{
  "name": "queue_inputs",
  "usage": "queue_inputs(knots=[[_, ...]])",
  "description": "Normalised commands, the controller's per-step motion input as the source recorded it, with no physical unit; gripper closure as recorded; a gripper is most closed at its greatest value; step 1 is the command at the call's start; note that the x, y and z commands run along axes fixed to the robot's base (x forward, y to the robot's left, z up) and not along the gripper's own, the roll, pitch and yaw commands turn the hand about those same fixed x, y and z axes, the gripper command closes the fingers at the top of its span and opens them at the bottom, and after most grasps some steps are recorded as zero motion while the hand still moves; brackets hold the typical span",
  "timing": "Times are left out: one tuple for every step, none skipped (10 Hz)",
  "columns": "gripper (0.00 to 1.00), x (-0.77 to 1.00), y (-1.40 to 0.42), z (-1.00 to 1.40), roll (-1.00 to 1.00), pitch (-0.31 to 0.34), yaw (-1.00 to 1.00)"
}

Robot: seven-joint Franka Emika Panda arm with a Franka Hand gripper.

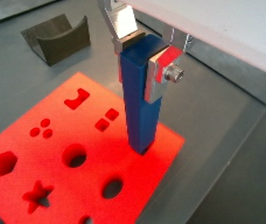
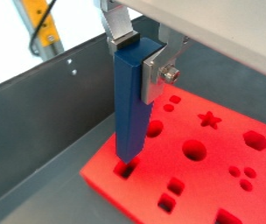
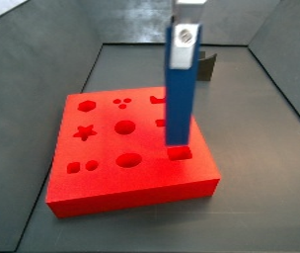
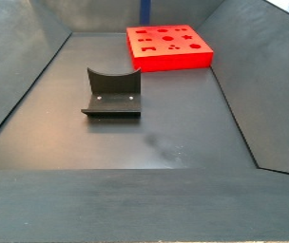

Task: Pick up the rectangle object. Move up. Move to above the board. Insert the rectangle object.
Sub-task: Insert the rectangle object.

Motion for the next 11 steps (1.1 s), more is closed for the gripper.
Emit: queue_inputs(knots=[[1.0,0.11,0.58,0.12,-0.06,0.0,0.4],[1.0,0.0,0.42,0.07,-0.04,0.0,0.56],[1.0,0.0,-0.03,0.0,0.0,0.0,0.12],[1.0,0.0,-0.39,-0.15,0.09,0.0,0.16],[1.0,0.12,-0.63,-0.18,0.19,0.013,0.28],[1.0,0.23,-0.52,-0.09,0.22,0.099,0.23],[1.0,0.18,0.08,0.0,0.08,0.144,0.16],[1.0,0.0,0.0,0.0,0.25,0.103,0.18],[1.0,0.01,-0.07,0.04,0.45,0.151,0.21],[1.0,0.03,-0.09,0.12,0.5,0.224,0.2],[1.0,0.05,-0.12,0.03,0.5,0.193,0.18]])
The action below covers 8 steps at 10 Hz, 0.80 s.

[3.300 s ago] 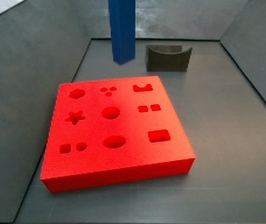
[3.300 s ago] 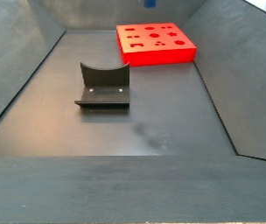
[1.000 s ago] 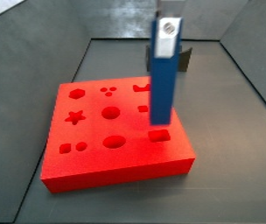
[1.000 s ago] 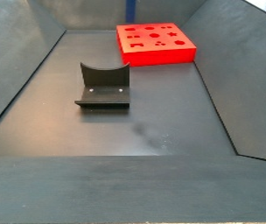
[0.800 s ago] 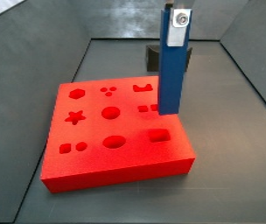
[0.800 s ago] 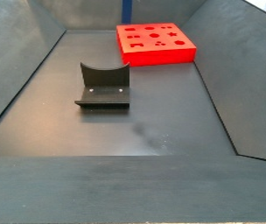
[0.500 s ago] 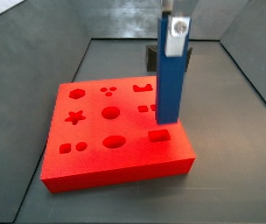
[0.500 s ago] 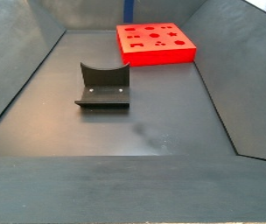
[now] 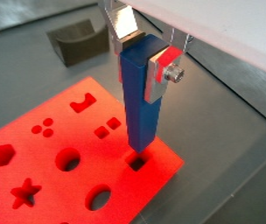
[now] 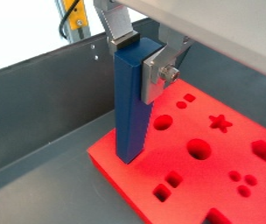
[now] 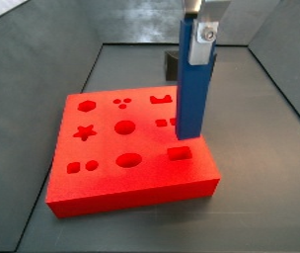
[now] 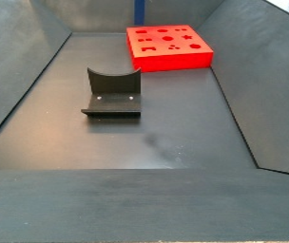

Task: Pick up the rectangle object. Move up. Move to above the board. Insert the rectangle object.
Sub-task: Insert the rectangle object.

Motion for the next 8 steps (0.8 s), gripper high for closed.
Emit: queue_inputs(knots=[[1.0,0.02,-0.03,0.0,0.11,0.06,0.0],[1.0,0.03,-0.04,0.0,0.0,0.0,0.0],[1.0,0.21,-0.22,-0.04,0.08,0.014,0.0],[1.0,0.27,-0.31,-0.06,0.16,0.033,0.0],[1.0,0.24,-0.24,-0.03,0.16,0.043,0.0],[1.0,0.14,0.0,0.0,0.07,0.036,0.0],[1.0,0.02,0.0,-0.04,0.05,0.041,0.0],[1.0,0.0,0.0,-0.12,0.11,0.04,0.0]])
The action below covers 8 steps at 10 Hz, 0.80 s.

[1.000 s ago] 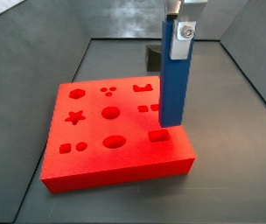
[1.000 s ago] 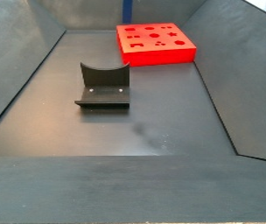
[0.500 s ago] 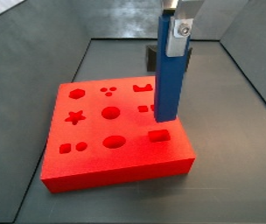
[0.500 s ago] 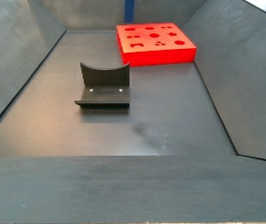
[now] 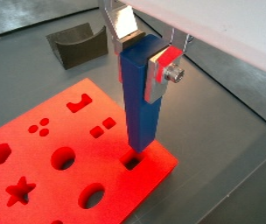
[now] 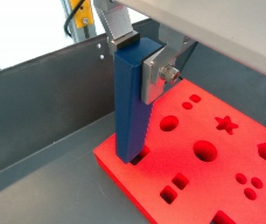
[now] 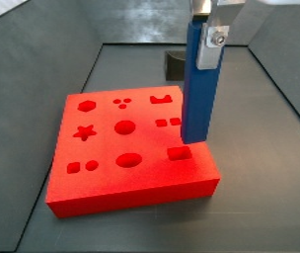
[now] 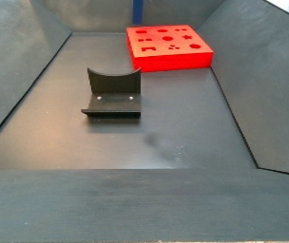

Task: Pick up the rectangle object. Move up. Move to above the board. Insert the rectangle object.
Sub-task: Insert the rectangle object.

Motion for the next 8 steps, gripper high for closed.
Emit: queue_inputs(knots=[[1.0,0.0,0.0,-0.16,0.11,0.023,0.0],[1.0,0.0,0.0,-0.03,0.02,0.009,0.0],[1.0,0.0,0.0,-0.02,0.0,0.003,0.0],[1.0,0.01,0.0,-0.04,0.0,0.003,0.0],[1.0,0.01,-0.03,-0.09,0.02,0.0,0.0],[1.0,0.02,-0.07,-0.19,0.03,0.0,0.0],[1.0,0.02,-0.13,-0.21,0.05,0.0,0.0],[1.0,0.01,-0.19,-0.18,0.08,0.001,0.0]])
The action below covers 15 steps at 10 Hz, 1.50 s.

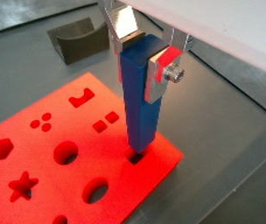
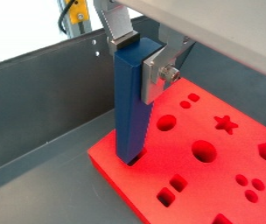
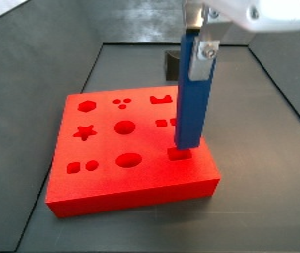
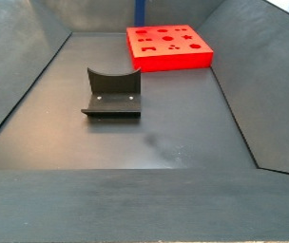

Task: Pick up the rectangle object. Move up. Move to above the board. Insert the rectangle object.
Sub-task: Insert the rectangle object.

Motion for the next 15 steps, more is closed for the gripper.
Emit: queue_inputs(knots=[[1.0,0.0,-0.19,-0.16,0.06,0.001,-0.01],[1.0,0.0,-0.08,-0.15,0.05,0.004,-0.05],[1.0,0.0,0.0,-0.11,0.03,0.016,-0.04],[1.0,0.05,0.0,-0.07,0.04,0.041,-0.01],[1.0,0.08,0.0,-0.04,0.03,0.06,-0.01],[1.0,0.06,0.0,-0.02,0.02,0.053,-0.02],[1.0,0.11,0.0,0.0,0.01,0.059,-0.03],[1.0,0.1,0.0,0.0,0.01,0.053,-0.02],[1.0,0.12,0.0,-0.01,0.01,0.056,-0.02],[1.0,0.13,0.0,-0.01,0.01,0.056,-0.01],[1.0,0.11,0.0,-0.06,0.02,0.053,-0.01],[1.0,0.1,0.0,-0.07,0.03,0.046,0.0],[1.0,0.07,0.0,-0.1,0.04,0.047,0.0],[1.0,0.04,0.0,-0.11,0.04,0.033,0.0],[1.0,0.03,0.0,-0.11,0.04,0.027,0.0]])
